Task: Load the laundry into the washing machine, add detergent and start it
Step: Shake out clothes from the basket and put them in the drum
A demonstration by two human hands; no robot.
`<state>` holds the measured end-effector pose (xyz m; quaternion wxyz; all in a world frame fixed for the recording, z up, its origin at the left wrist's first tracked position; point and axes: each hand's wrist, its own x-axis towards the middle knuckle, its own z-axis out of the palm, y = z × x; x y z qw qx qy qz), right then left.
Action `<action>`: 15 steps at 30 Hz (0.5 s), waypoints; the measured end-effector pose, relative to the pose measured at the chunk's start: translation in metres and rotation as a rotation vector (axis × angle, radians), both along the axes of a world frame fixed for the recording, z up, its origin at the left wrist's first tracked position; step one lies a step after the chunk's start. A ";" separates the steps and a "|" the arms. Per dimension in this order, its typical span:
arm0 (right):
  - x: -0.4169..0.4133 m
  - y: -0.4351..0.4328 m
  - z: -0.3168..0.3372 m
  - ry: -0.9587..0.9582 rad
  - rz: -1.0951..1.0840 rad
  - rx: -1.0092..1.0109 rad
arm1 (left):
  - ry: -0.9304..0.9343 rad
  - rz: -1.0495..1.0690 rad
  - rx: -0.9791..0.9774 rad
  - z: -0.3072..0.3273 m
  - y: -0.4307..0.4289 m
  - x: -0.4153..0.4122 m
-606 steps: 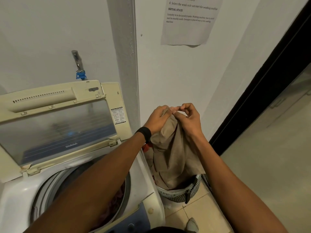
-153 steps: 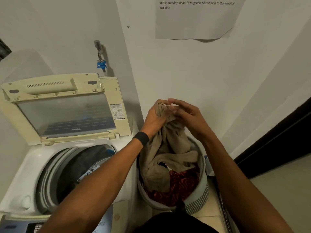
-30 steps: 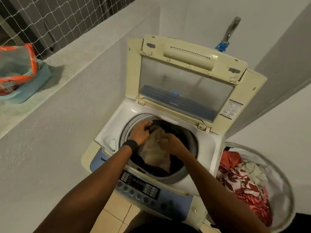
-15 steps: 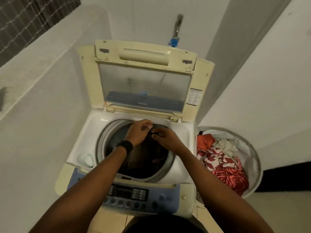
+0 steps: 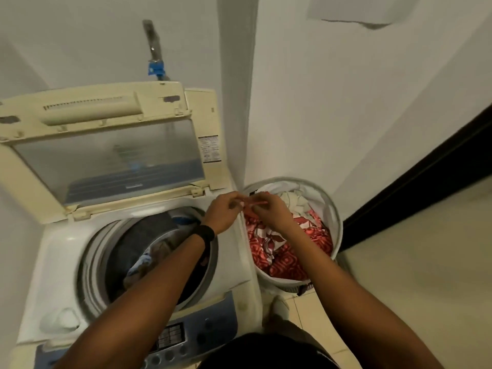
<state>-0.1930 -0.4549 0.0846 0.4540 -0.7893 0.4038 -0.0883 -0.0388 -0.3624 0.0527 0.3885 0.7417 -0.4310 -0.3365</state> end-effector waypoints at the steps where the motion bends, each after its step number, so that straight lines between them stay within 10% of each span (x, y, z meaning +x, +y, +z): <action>1: -0.008 -0.009 -0.003 0.008 -0.025 0.016 | -0.004 -0.024 0.004 0.000 -0.009 -0.007; 15: -0.070 -0.129 -0.094 0.148 -0.232 0.139 | 0.042 -0.089 0.159 -0.056 -0.118 -0.067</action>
